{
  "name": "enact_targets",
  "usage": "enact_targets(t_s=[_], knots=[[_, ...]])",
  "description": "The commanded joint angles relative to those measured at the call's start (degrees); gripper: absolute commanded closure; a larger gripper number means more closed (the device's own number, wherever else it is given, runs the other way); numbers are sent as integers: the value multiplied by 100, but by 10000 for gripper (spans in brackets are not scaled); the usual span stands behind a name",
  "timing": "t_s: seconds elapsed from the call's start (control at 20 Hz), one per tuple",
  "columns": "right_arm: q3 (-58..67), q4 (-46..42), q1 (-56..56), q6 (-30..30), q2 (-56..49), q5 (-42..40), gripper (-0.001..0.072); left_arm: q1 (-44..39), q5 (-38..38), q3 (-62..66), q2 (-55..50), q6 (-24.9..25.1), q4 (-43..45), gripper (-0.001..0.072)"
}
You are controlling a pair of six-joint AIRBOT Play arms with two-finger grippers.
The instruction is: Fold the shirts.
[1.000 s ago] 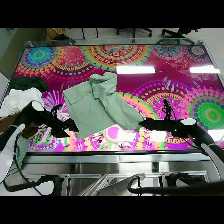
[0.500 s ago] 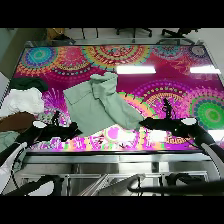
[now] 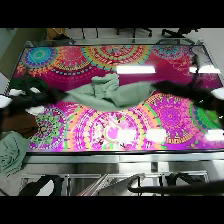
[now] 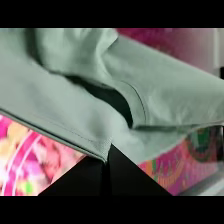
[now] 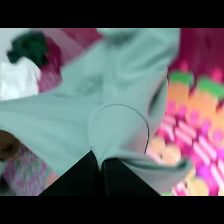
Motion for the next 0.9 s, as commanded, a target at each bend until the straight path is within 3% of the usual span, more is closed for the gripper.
enact_targets(t_s=[0.0,0.2,0.4,0.7,0.85], knots=[[2079,859,-828,-35,68,549,695,577,-409,2229,922,-190,4,692],[3657,1167,-1082,-39,310,540,695,925,-579,3910,1309,-195,20,693],[3969,1102,-1093,-461,654,433,694,911,-782,4465,1252,-195,24,693],[3891,793,-981,-616,-15,776,694,776,-1478,4181,199,-256,28,693],[3351,431,221,-935,-1099,758,694,304,-1305,3436,-553,-79,531,693]])
